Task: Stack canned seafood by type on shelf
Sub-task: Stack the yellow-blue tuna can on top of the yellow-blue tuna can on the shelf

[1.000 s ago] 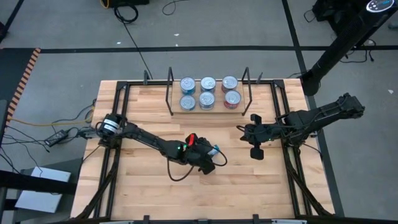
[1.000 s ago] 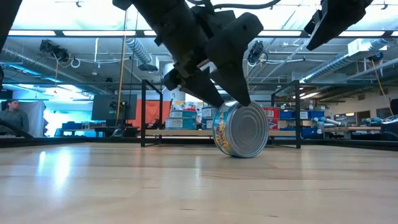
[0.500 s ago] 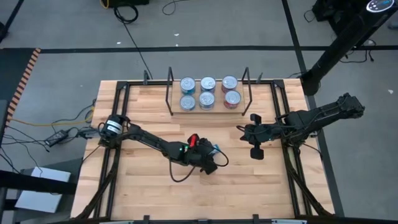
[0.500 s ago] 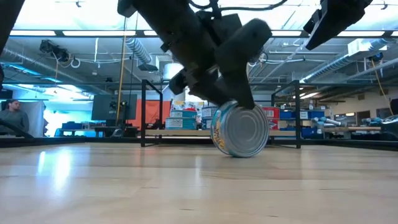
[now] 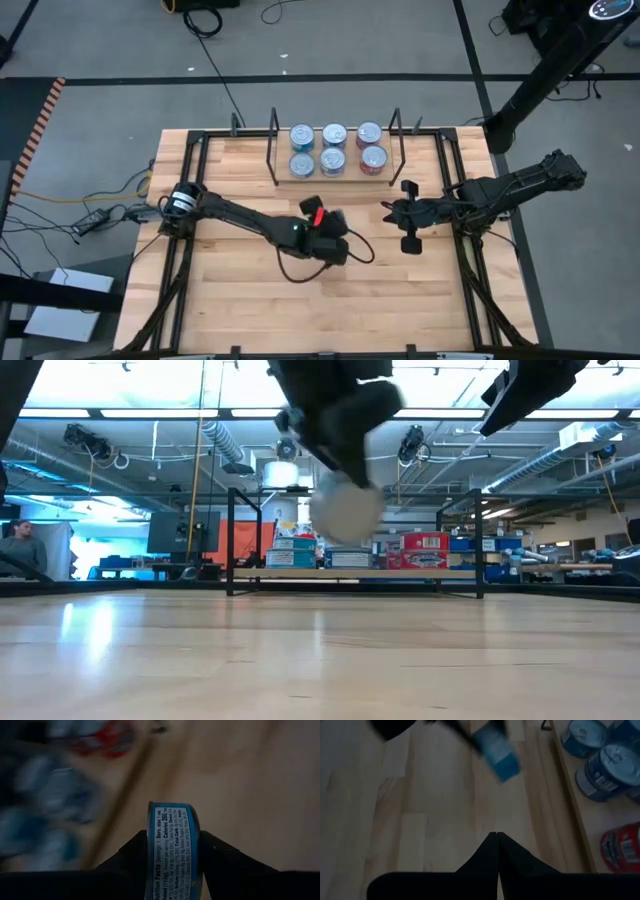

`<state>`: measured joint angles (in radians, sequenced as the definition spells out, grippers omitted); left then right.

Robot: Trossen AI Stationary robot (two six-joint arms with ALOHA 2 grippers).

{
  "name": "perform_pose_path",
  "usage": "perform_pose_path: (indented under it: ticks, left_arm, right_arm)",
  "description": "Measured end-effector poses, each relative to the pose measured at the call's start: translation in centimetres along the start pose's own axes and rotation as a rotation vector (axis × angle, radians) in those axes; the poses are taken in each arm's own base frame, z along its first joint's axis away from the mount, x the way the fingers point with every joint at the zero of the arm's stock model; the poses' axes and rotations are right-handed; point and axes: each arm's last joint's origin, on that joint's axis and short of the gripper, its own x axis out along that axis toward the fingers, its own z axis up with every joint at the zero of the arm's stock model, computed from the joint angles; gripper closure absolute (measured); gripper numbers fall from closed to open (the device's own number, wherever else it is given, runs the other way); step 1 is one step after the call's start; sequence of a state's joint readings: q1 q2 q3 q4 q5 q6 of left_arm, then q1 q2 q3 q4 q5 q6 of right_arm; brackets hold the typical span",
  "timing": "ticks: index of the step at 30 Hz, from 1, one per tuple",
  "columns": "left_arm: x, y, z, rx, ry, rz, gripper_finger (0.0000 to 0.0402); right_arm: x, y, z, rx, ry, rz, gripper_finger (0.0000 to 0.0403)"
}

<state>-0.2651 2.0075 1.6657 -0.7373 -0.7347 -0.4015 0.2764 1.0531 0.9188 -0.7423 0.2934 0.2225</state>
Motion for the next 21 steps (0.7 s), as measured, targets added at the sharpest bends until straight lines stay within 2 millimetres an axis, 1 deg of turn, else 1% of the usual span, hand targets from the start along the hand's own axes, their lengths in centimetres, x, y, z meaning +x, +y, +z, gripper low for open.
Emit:
perform_pose_path:
  ticks: [3,5,7,9,11,13,17,21]
  left_arm:
    - [-1.2,2.2,0.7,0.074,0.070,0.152,0.0253]
    - [-1.8,3.7,1.2,0.093,0.109,0.229,0.0253]
    - [-2.2,5.1,1.4,0.120,0.151,0.296,0.0253]
    - [-2.1,6.3,1.5,0.146,0.186,0.350,0.0253]
    - [-1.5,7.2,1.5,0.159,0.207,0.384,0.0253]
    - [-0.5,8.0,1.5,0.174,0.224,0.401,0.0253]
    - [2.3,8.9,1.3,0.188,0.221,0.411,0.0253]
    - [4.6,9.7,0.5,0.194,0.240,0.424,0.0253]
  right_arm:
    - [0.0,-0.1,0.2,-0.013,-0.021,-0.003,0.0393]
    - [0.1,-0.2,0.4,-0.015,-0.033,-0.003,0.0393]
    - [0.1,-0.1,0.5,-0.014,-0.041,-0.001,0.0393]
    - [0.0,-0.1,0.6,-0.010,-0.053,0.001,0.0393]
    - [0.0,-0.2,0.7,-0.002,-0.066,-0.011,0.0393]
    - [0.1,-0.3,0.8,0.018,-0.080,-0.047,0.0393]
    - [0.1,-0.6,0.8,0.059,-0.094,-0.110,0.0393]
    - [0.0,-0.7,0.9,0.080,-0.108,-0.165,0.0393]
